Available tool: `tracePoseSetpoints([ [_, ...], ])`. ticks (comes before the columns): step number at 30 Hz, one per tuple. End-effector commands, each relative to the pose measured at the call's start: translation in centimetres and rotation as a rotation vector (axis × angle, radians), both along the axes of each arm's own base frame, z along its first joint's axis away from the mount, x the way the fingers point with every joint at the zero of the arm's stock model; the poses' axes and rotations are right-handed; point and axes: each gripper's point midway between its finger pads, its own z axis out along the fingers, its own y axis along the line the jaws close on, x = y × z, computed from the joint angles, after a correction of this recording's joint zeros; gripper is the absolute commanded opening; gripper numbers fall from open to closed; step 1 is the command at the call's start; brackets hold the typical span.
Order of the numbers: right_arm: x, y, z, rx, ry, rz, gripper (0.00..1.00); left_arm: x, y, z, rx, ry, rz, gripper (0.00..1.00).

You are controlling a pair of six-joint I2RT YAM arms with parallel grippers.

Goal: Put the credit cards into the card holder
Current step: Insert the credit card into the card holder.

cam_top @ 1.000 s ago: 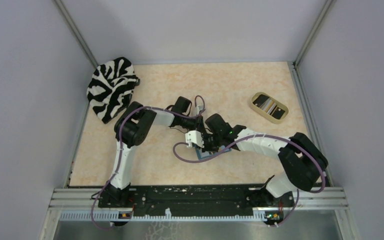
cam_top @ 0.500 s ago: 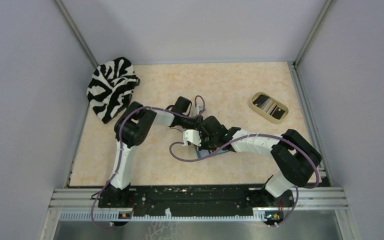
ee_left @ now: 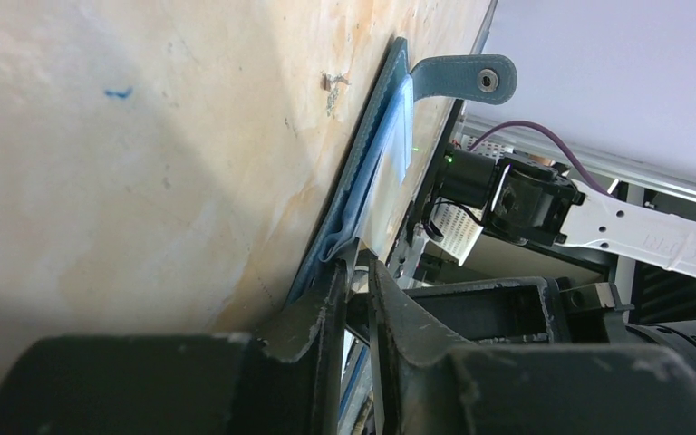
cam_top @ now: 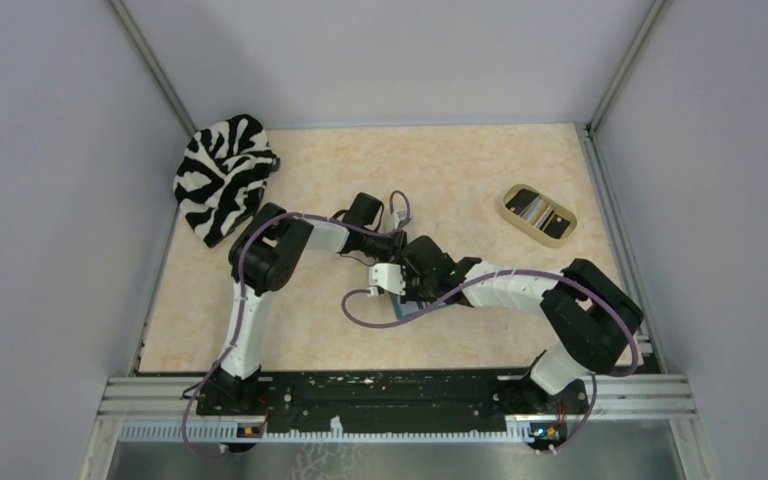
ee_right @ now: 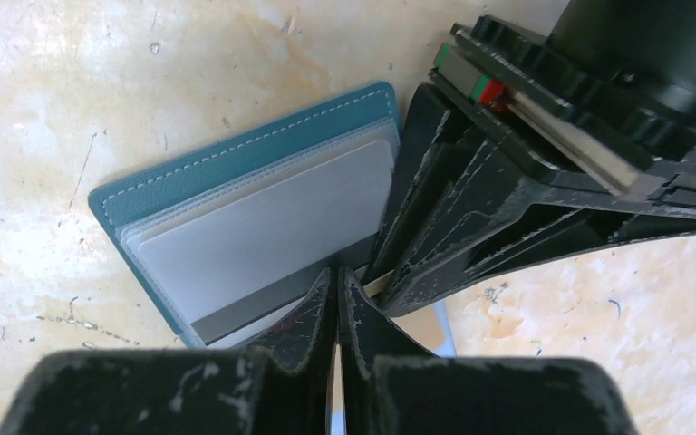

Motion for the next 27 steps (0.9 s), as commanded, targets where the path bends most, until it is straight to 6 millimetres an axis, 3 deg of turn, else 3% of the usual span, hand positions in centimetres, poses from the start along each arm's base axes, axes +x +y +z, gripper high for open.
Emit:
tracePoseSetpoints([
  [1, 0.5, -0.5, 0.5, -0.017, -0.040, -0.005, 0.01, -0.1, 0.6, -3.5, 0.097, 0.009, 0.023, 0.23],
  [11, 1.9, -2.9, 1.1, -0.005, -0.037, -0.094, 0.00, 0.1, 0.5, -3.2, 0.094, -0.002, 0.023, 0.25],
  [17, 1.5, -2.8, 1.8, 0.041, -0.004, -0.082, 0.00, 0.4, 0.3, -2.3, 0.084, -0.024, 0.033, 0.25],
  [22, -0.7, -1.1, 4.0, 0.175, 0.103, 0.006, 0.02, 1.4, -0.1, 0.0, 0.049, -0.093, 0.055, 0.26],
  [27, -1.3, -1.0, 6.8, 0.307, 0.186, 0.029, 0.05, 2.5, -0.3, 3.7, 0.006, -0.206, 0.081, 0.27],
])
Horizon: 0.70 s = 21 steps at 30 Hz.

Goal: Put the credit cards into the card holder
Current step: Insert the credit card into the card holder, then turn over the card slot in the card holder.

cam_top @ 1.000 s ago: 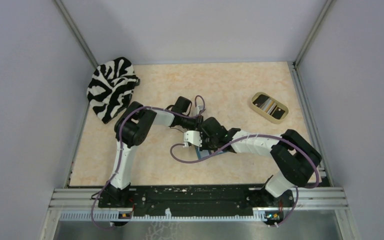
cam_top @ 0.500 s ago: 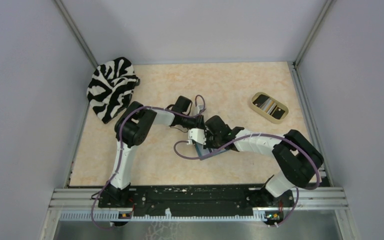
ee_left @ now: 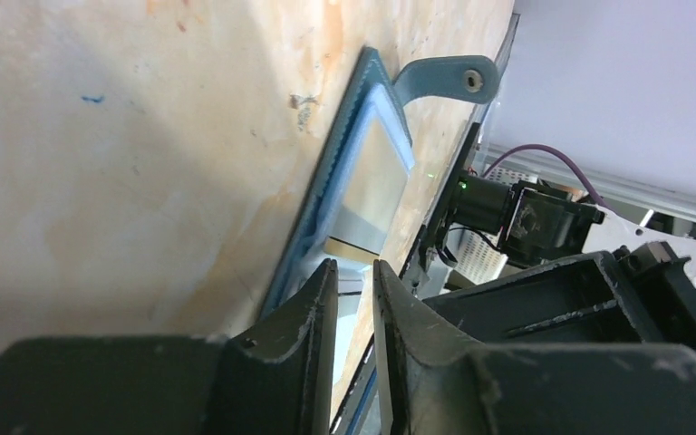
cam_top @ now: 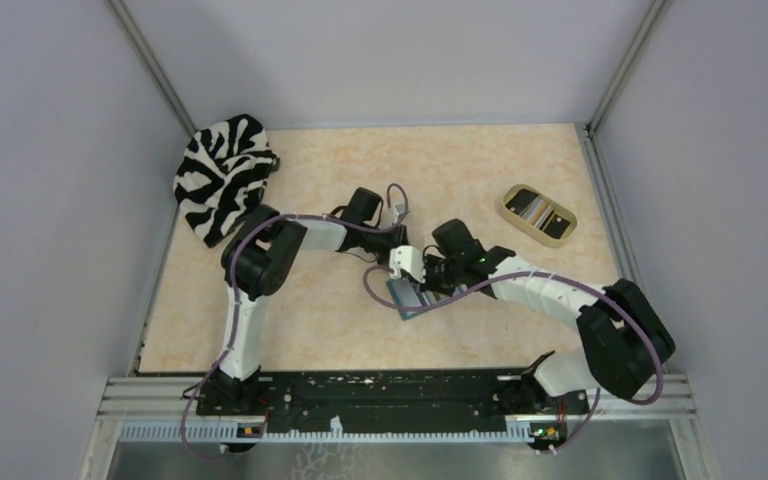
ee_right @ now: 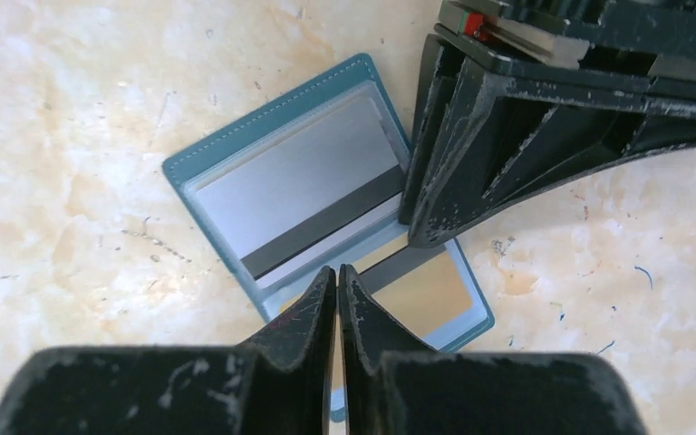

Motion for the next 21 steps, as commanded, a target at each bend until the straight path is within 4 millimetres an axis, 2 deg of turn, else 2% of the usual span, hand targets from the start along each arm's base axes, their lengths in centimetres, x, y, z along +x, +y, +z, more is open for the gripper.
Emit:
tracePoseSetpoints([
  [1, -0.4, 1.2, 4.8, 0.200, 0.064, 0.040, 0.06, 1.6, -0.2, 3.3, -0.018, -0.170, 0.043, 0.27],
  [5, 0.7, 0.2, 7.8, 0.296, 0.084, -0.028, 0.10, 1.8, 0.2, 6.3, -0.058, -0.298, 0.050, 0.27],
  [9, 1.1, -1.2, 10.7, 0.399, 0.113, -0.063, 0.20, 1.2, 1.2, 9.0, -0.084, -0.429, 0.068, 0.27],
  [14, 1.7, -3.0, 13.9, 0.527, 0.130, -0.126, 0.41, 0.5, 3.2, 13.0, -0.114, -0.641, 0.113, 0.26],
  [15, 1.8, -3.3, 14.3, 0.544, 0.135, -0.136, 0.45, 0.4, 3.7, 14.4, -0.125, -0.700, 0.135, 0.26],
  [20, 2.3, -3.6, 15.3, 0.560, 0.171, -0.166, 0.58, -0.4, 6.7, 18.6, -0.130, -0.921, 0.226, 0.28],
  [21, 2.3, -3.6, 15.3, 0.558, 0.188, -0.168, 0.59, -0.5, 7.4, 19.2, -0.123, -0.956, 0.253, 0.32],
])
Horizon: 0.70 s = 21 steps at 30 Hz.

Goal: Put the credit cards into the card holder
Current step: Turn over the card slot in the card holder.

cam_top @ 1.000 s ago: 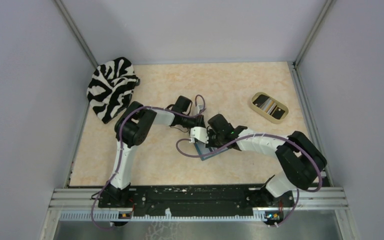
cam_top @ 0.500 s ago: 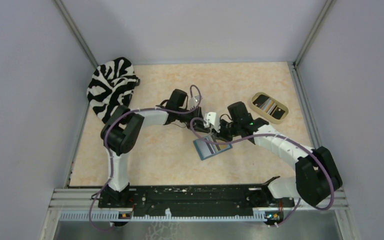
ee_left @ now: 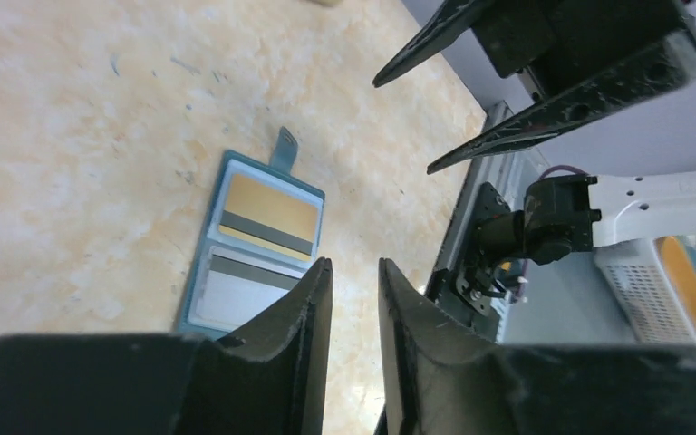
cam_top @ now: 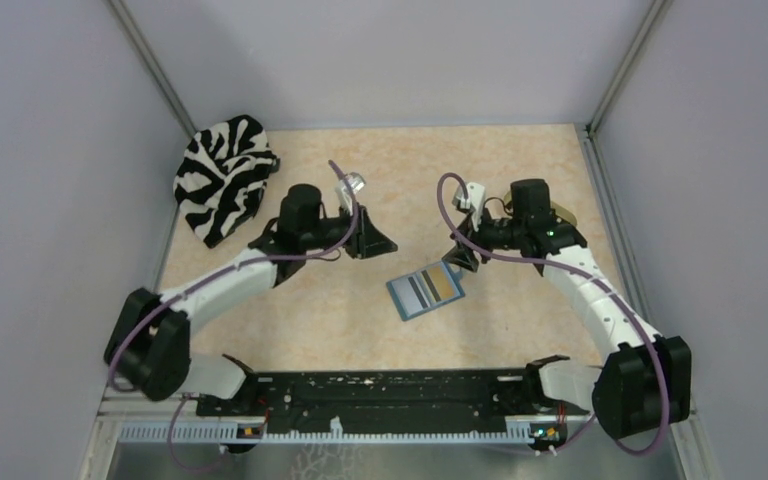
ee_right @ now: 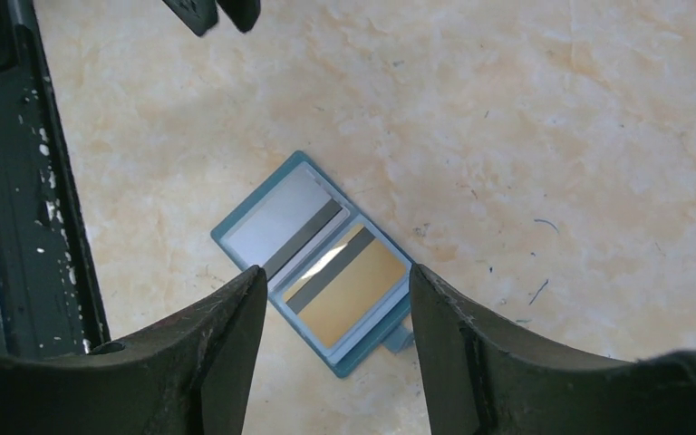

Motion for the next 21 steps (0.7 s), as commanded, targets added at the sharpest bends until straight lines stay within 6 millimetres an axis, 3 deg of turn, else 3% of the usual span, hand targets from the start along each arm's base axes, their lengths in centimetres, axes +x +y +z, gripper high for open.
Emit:
tracePoseSetpoints([
  [1, -0.2, 1.1, 3.4, 0.073, 0.025, 0.047, 0.60, 0.9, 2.8, 3.7, -0.016, -0.256, 0.134, 0.39],
  [4, -0.2, 1.3, 3.8, 0.064, 0.106, 0.068, 0.60, 0.4, 4.6, 4.5, -0.023, -0.348, 0.205, 0.63],
  [5, -0.3, 1.4, 3.9, 0.063, 0.146, 0.072, 0.60, 0.3, 5.2, 4.4, -0.027, -0.362, 0.237, 0.76],
  [7, -0.4, 1.7, 3.5, 0.071, 0.222, 0.074, 0.60, 0.0, 6.5, 3.2, -0.031, -0.351, 0.309, 0.96],
  [12, -0.8, 1.3, -0.6, 0.055, 0.274, 0.033, 0.61, -1.2, 8.4, 0.9, -0.109, -0.251, 0.426, 0.99],
  [21, -0.8, 0.8, -5.9, 0.022, 0.418, -0.074, 0.59, -5.5, 7.8, -2.2, -0.337, 0.020, 0.363, 0.91],
])
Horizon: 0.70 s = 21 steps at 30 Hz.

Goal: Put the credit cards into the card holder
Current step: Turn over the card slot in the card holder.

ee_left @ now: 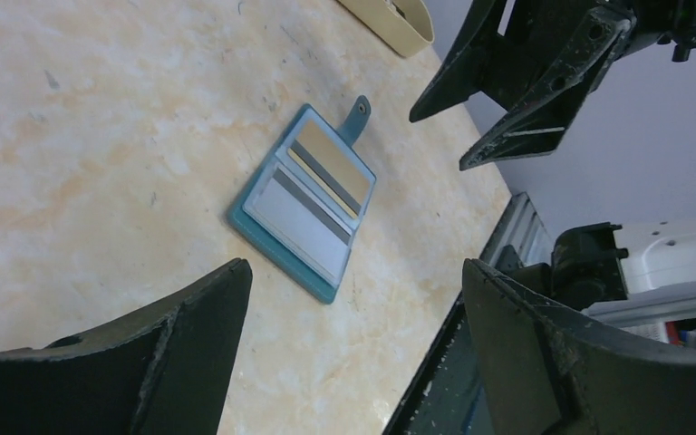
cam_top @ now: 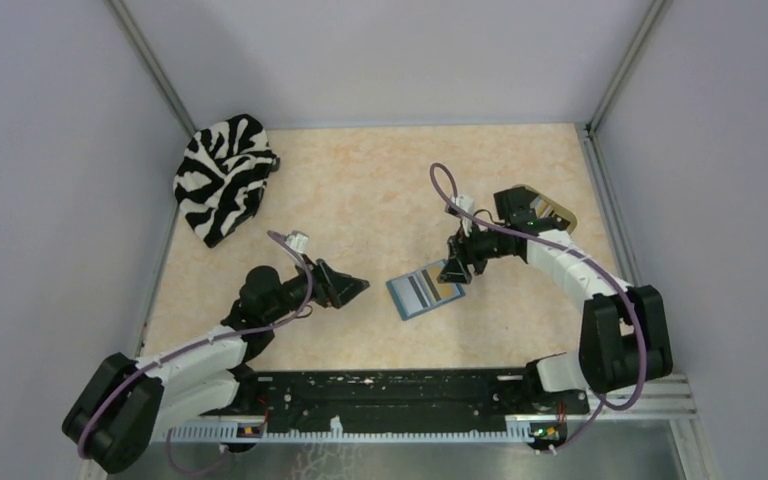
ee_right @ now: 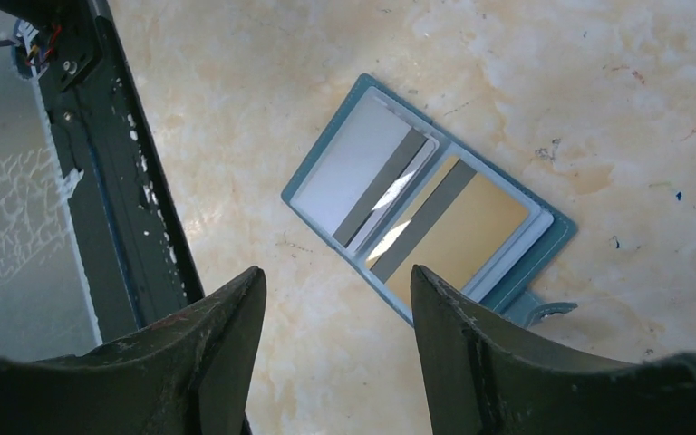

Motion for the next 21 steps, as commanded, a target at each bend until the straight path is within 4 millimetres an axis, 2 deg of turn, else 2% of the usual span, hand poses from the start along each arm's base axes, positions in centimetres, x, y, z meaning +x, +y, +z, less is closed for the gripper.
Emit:
tracePoseSetpoints([
  [1, 1.9, 0.2, -0.9, -0.007, 0.022, -0.053, 0.59, -1.1, -0.7, 1.6, -0.213, 0.074, -0.031, 0.90],
  [4, 2.4, 0.3, -2.1, -0.028, 0.106, -0.089, 0.57, -1.6, -1.3, 0.4, -0.220, 0.148, -0.068, 0.86],
  [7, 2.6, 0.1, -3.7, -0.055, 0.176, -0.119, 0.54, -1.8, -2.2, -0.3, -0.227, 0.195, -0.118, 0.77],
  [11, 3.0, -0.1, -5.1, -0.095, 0.234, -0.148, 0.51, -1.5, -3.5, -1.7, -0.205, 0.267, -0.169, 0.57],
  [13, 3.3, -0.3, -5.5, -0.112, 0.240, -0.162, 0.50, -1.4, -4.0, -2.3, -0.193, 0.292, -0.185, 0.51],
  [21, 3.9, -1.0, -6.4, -0.161, 0.239, -0.207, 0.50, -1.6, -6.3, -3.6, -0.126, 0.324, -0.219, 0.48],
])
